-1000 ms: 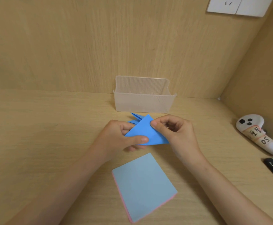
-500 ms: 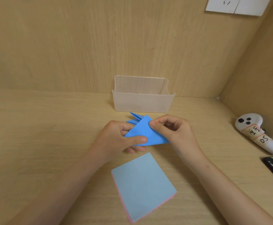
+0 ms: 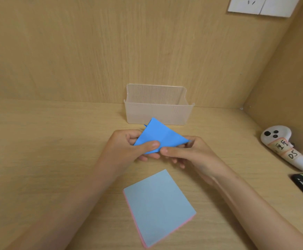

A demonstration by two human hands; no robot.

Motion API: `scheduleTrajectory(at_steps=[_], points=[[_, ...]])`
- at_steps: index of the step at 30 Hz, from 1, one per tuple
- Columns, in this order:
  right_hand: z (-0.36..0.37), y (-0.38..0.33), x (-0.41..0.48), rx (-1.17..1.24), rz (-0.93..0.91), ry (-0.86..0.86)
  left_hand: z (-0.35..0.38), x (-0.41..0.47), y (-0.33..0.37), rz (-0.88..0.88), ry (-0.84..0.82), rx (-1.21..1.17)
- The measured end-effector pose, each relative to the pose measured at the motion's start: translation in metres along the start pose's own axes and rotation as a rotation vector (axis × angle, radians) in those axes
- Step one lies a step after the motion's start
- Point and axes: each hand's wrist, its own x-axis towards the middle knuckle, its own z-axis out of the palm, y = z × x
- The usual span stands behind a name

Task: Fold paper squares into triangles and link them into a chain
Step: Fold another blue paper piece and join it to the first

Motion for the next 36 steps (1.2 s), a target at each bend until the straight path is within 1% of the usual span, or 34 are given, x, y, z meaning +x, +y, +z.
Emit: scheduleTrajectory(at_steps=[4, 10, 15, 26, 36], points=[[0.0045, 0.0035, 0.0005, 0.018, -0.031, 0.070, 0.0014, 0.0006, -0.0003, -0.008, 0.021, -0.028], [0.0072, 0.0043, 0.0010, 0.087, 0.012, 0.106, 0.0031, 0.0007, -0.0016, 0.002, 0.053, -0.047], [0.0088, 0.0067, 0.0016, 0.134, 0.022, 0.106, 0.0039, 0.0010, -0.0034, 0.023, 0.087, -0.037], [0.0100, 0.0075, 0.0005, 0.134, -0.003, 0.135, 0.0045, -0.0008, -0.0010, -0.041, 0.063, -0.109], [0.0086, 0.0068, -0.0001, 0.168, 0.005, 0.104, 0.0055, -0.0023, 0.0013, -0.051, 0.091, -0.125]])
